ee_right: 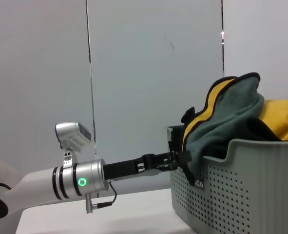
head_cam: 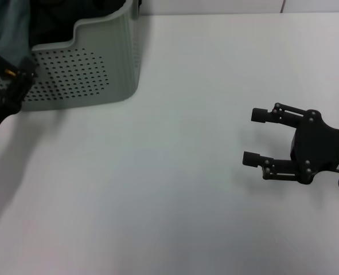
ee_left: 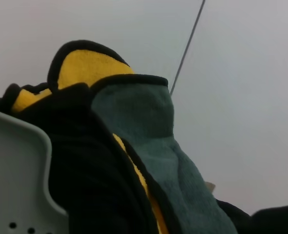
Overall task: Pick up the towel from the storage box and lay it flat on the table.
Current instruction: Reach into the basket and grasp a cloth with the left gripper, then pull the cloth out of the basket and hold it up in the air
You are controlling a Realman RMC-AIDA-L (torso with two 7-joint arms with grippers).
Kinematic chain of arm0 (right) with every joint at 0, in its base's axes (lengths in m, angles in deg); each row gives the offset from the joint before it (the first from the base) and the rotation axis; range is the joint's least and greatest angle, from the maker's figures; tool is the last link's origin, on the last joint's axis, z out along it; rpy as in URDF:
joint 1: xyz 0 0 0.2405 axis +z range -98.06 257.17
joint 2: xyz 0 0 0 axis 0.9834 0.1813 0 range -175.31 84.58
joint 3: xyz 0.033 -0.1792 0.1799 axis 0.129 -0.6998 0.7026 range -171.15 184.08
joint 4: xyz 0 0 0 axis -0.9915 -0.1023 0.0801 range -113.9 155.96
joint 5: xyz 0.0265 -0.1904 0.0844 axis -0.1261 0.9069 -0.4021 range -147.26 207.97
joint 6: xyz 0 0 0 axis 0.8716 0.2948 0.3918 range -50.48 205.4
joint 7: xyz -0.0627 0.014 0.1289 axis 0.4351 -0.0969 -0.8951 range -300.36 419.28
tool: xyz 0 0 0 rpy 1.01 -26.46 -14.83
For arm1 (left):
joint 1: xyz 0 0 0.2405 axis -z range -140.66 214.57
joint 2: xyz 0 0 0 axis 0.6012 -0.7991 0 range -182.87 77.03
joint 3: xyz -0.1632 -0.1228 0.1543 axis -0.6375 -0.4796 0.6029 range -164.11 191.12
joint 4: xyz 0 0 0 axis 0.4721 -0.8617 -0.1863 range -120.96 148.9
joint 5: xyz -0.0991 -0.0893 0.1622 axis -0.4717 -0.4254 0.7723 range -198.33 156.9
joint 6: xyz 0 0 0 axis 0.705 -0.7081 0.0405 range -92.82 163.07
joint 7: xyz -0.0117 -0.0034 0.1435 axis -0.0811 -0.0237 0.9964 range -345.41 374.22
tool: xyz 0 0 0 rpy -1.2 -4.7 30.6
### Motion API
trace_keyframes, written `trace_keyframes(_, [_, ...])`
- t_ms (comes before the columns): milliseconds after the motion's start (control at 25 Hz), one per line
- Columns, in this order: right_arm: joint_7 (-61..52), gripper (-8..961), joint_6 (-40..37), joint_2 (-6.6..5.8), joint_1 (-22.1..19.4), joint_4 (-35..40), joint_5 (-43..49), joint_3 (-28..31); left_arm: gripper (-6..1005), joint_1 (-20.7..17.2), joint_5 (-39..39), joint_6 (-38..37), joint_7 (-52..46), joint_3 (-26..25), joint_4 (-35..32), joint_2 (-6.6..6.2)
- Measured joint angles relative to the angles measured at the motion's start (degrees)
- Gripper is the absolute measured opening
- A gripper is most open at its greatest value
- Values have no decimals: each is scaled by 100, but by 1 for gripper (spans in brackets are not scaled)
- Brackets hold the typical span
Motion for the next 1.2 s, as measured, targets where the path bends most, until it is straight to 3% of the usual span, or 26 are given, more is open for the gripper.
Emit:
trace_keyframes(440, [-19, 812, 15, 0, -52, 1, -24, 22, 630, 69, -19, 169, -160, 39, 87, -7])
trace_keyframes(880, [-39, 811, 23, 0, -55, 1, -22, -3, 226, 109, -110, 201, -740, 9, 129, -25])
trace_keyframes(1200, [-62, 811, 33, 0, -82, -7, -16, 16, 66, 113, -110, 28, -754, 42, 97, -22])
